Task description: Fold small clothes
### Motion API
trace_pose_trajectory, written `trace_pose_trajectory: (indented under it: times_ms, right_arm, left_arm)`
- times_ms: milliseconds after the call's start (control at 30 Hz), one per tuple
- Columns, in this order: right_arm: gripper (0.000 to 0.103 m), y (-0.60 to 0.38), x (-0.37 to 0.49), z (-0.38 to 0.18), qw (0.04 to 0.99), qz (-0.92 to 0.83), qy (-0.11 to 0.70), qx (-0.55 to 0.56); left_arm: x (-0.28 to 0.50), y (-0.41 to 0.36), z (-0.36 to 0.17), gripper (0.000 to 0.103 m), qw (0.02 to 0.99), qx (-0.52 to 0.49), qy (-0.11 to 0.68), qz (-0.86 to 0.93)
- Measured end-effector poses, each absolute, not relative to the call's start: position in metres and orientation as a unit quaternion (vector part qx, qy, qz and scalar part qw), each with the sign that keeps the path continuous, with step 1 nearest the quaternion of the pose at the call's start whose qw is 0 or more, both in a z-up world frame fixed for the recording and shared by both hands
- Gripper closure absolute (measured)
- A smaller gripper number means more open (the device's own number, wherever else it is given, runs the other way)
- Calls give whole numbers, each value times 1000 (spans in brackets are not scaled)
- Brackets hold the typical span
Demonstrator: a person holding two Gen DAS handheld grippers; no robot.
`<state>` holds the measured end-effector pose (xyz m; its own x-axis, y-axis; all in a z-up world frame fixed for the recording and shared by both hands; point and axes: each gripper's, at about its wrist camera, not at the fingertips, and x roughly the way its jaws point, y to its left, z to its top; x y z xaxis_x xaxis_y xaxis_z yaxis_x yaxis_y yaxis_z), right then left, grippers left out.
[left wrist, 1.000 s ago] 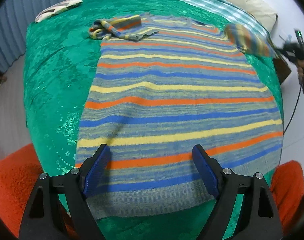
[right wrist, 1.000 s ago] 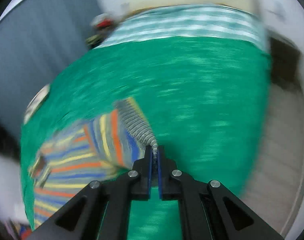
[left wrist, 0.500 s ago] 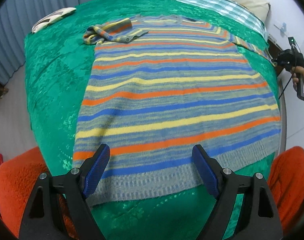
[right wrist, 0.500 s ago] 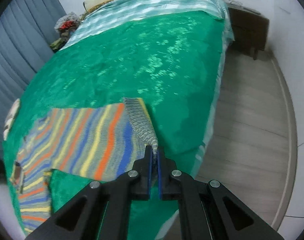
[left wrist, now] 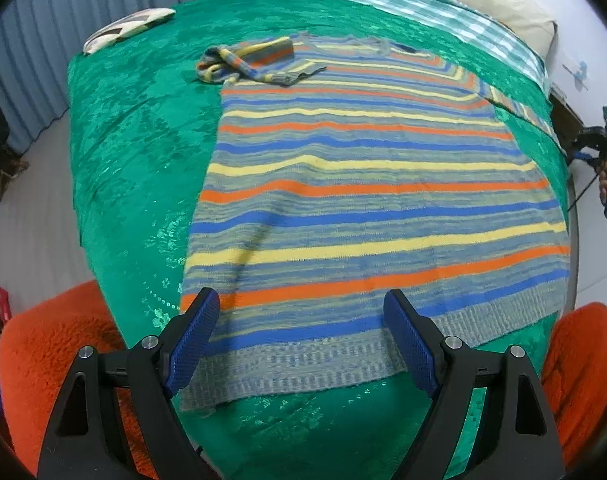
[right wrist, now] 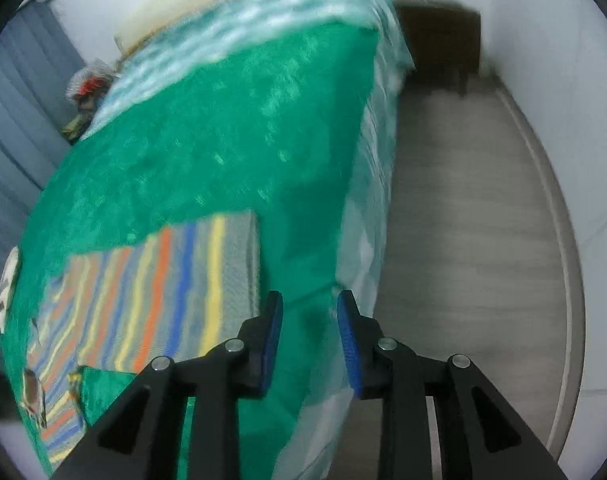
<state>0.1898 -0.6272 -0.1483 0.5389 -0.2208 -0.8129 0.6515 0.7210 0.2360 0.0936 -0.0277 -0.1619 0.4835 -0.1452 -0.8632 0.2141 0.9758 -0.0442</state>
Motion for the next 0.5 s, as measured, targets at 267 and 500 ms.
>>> trace_pose_trajectory:
  times_ms: [267,500]
  right_arm:
    - [79,-590,229,-173,845,-148,456,237]
    - [72,-580,170,-148,854,-222,432,188]
  left_arm:
    - [95,-28,-144,17,859,44,500,-105]
    - [134,21,-89,13,879,41,466,-92]
